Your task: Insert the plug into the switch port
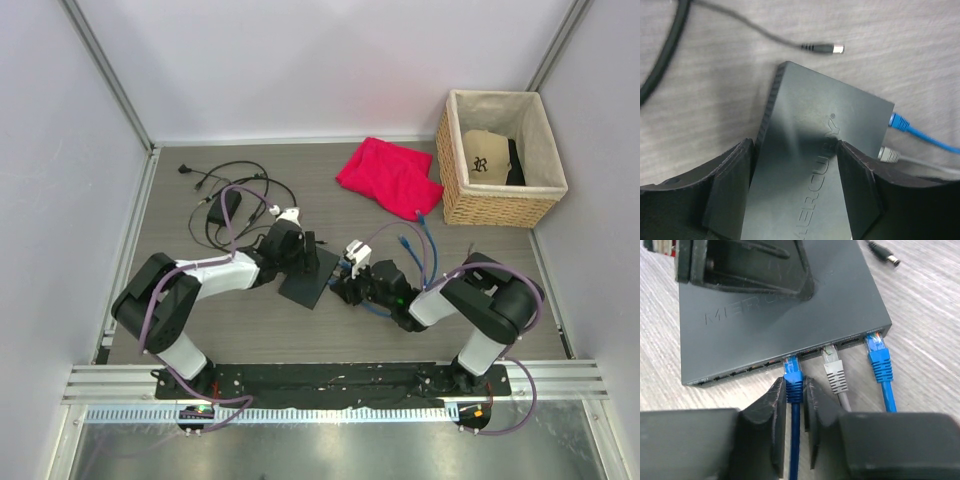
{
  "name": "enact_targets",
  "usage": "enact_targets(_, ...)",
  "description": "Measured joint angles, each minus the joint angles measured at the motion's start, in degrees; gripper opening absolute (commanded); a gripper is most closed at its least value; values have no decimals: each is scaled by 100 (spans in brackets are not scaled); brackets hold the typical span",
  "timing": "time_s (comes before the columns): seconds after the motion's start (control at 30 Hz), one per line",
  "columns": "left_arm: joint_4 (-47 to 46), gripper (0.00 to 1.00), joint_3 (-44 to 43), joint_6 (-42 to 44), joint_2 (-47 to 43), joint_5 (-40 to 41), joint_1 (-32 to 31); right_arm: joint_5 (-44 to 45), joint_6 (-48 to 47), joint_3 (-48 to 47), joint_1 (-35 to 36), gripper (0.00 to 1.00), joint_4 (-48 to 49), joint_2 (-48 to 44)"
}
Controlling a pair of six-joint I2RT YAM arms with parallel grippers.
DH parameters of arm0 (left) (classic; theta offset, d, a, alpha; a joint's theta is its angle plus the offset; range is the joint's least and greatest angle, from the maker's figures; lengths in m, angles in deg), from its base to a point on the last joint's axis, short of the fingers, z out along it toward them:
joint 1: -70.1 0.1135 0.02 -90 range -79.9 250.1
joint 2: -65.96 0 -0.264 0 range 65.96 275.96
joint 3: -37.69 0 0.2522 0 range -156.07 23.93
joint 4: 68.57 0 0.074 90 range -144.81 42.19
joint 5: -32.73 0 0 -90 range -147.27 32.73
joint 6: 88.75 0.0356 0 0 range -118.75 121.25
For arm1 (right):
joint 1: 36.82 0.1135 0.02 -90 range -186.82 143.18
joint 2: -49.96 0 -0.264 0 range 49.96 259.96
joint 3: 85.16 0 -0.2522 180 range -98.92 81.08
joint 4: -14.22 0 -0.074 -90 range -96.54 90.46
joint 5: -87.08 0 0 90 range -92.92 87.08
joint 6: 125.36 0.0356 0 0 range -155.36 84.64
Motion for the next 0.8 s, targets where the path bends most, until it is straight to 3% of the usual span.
enact_targets(0.23,1187,88,-337,-83,-155,-131,-151,140,120,-125,109,52,-955,-485)
enact_targets(0.43,2124,99,-914,-57,-332,387,57,289,186,-138,122,70,-1926,-1215)
enact_targets(0.6,2369,97,-1740,254,-367,1128,629,566,197,-153,114,86,-2710,-2312)
enact_targets(0.8,1971,84,-3185,940,706,1493,1362,1082,177,66,114,91,-2743,-3506)
